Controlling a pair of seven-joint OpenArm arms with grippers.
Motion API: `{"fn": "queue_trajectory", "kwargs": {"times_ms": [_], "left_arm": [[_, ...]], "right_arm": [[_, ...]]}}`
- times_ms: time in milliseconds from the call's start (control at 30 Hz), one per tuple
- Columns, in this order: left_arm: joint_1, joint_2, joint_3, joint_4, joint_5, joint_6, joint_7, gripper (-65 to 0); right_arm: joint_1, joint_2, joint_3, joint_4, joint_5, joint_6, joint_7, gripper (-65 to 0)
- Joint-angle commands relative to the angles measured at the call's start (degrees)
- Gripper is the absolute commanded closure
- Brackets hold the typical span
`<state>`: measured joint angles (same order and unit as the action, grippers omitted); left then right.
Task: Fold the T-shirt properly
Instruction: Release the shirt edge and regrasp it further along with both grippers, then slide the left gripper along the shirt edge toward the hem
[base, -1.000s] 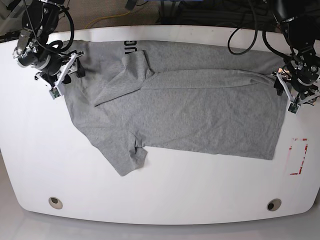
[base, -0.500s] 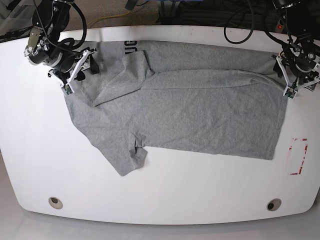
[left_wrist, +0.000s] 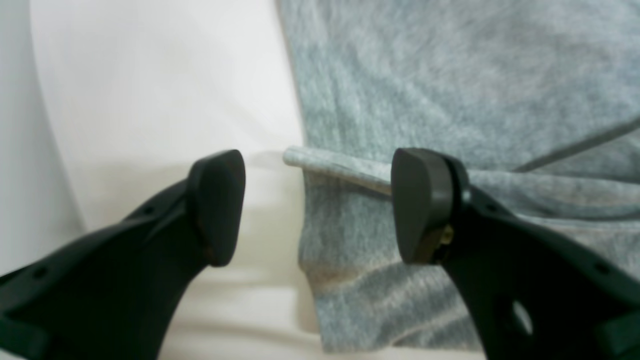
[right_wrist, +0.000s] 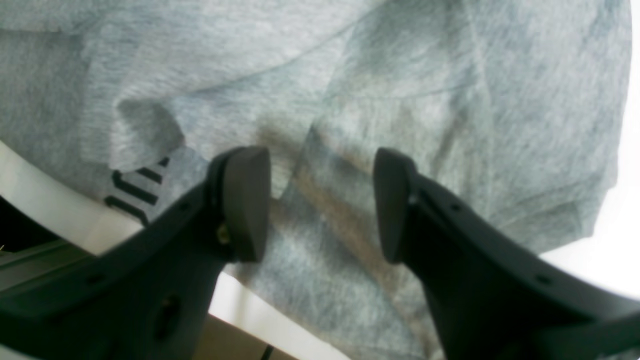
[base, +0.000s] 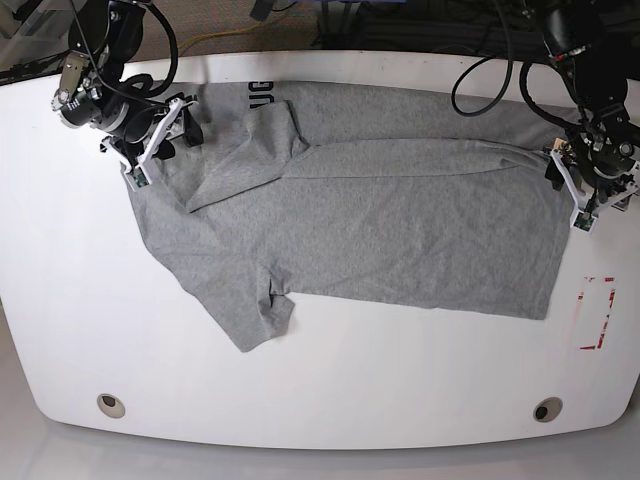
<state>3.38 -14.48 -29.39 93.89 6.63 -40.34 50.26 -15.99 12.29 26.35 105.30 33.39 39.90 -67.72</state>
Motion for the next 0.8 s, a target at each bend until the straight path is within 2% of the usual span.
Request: {"fn": "queue_trajectory", "kwargs": {"times_ms": [0, 200, 367, 633, 667, 767], "left_arm": [[-2.28, -0.86, -0.46, -1.45, -0.17, 0.34, 1.04, -42.6], [-3.42, -0.33, -3.01, -3.82, -0.35, 0.34, 1.83, -42.6], [-3.51, 2.22, -3.10, -4.70, -0.26, 0.34, 1.83, -42.8], [-3.33, 2.30, -3.01, -5.14, -0.26, 0.34, 1.83, -41.1], [-3.42, 2.30, -3.18, -5.14, -0.26, 0.34, 1.83, -38.8], [-3.42, 2.30, -3.18, -5.14, -0.26, 0.34, 1.83, -23.9]], "right_arm": [[0.38, 0.76, 0.33, 0.95, 1.03, 0.10, 0.87, -32.0], [0.38, 0.67, 0.33, 0.95, 1.03, 0.10, 0.87, -32.0], [0.47, 0.58, 0.33, 0.95, 1.03, 0.10, 0.87, -32.0], [0.56, 0.58, 0.33, 0.95, 1.03, 0.10, 0.87, -32.0], [0.56, 0.58, 0.33, 0.86, 1.03, 0.10, 0.87, -32.0], [0.56, 0.58, 0.33, 0.86, 1.03, 0.10, 0.87, -32.0]]}}
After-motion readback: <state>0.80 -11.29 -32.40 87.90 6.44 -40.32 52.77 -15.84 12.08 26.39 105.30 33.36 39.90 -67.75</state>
